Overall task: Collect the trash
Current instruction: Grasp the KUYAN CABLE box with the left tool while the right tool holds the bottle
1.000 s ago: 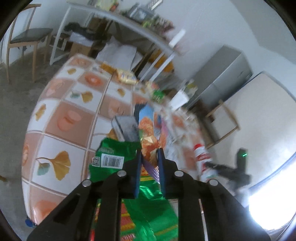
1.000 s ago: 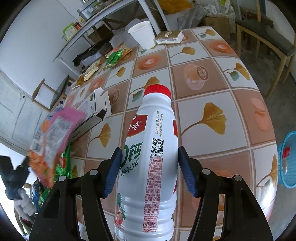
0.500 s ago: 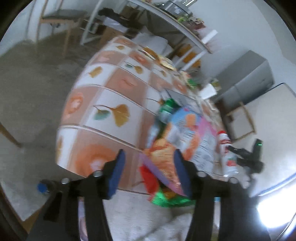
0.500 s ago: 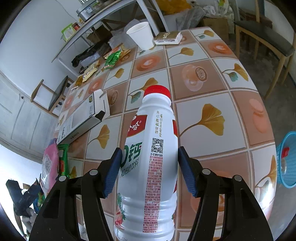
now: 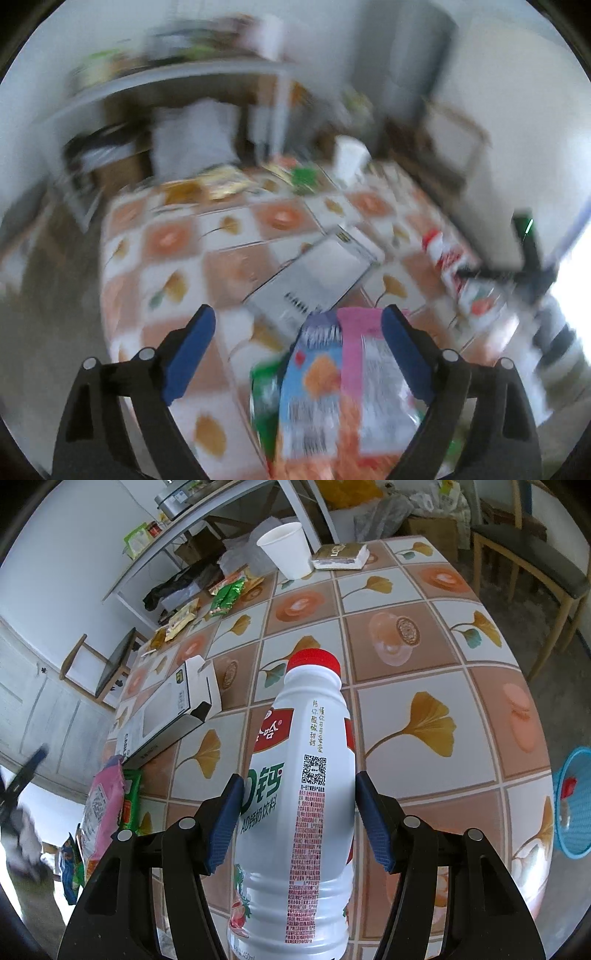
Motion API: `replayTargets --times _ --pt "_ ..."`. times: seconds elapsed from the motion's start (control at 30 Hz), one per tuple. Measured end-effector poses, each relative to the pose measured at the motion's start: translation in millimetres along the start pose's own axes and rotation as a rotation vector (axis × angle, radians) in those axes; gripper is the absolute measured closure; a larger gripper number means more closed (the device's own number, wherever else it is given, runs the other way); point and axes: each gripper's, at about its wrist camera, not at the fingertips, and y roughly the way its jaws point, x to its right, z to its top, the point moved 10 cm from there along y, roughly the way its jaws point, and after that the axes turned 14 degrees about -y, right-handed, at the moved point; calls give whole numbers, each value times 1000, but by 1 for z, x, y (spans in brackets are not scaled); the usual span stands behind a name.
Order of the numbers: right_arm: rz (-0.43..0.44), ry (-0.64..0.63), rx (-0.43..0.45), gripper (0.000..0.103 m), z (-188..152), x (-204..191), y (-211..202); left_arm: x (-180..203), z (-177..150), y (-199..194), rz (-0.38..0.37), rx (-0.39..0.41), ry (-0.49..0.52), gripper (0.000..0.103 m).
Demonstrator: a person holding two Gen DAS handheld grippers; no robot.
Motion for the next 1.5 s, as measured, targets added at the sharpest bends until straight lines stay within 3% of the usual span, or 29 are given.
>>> replayTargets --times 0.07,0.2,0.27,0.43,0.73,0.93,1.1,1.5 --pt "10 5 2 45 -1 1 -1 19 11 43 -4 -124 124 14" --pt "26 13 2 45 -3 3 -3 33 10 109 65 -296 323 14" --pt "33 16 4 45 -3 4 -4 33 7 131 95 -349 386 14" --pt "47 17 5 45 -3 5 -4 35 -10 166 61 -511 462 14" --pt "58 18 8 45 -4 4 -4 31 -14 193 86 -551 516 14" --pt "63 25 7 45 -5 4 -5 20 16 212 114 -484 400 13" --pt "70 34 -1 45 -5 5 -5 6 19 217 104 -534 301 12" --pt "73 51 -40 41 -7 6 2 4 18 214 123 -546 267 12"
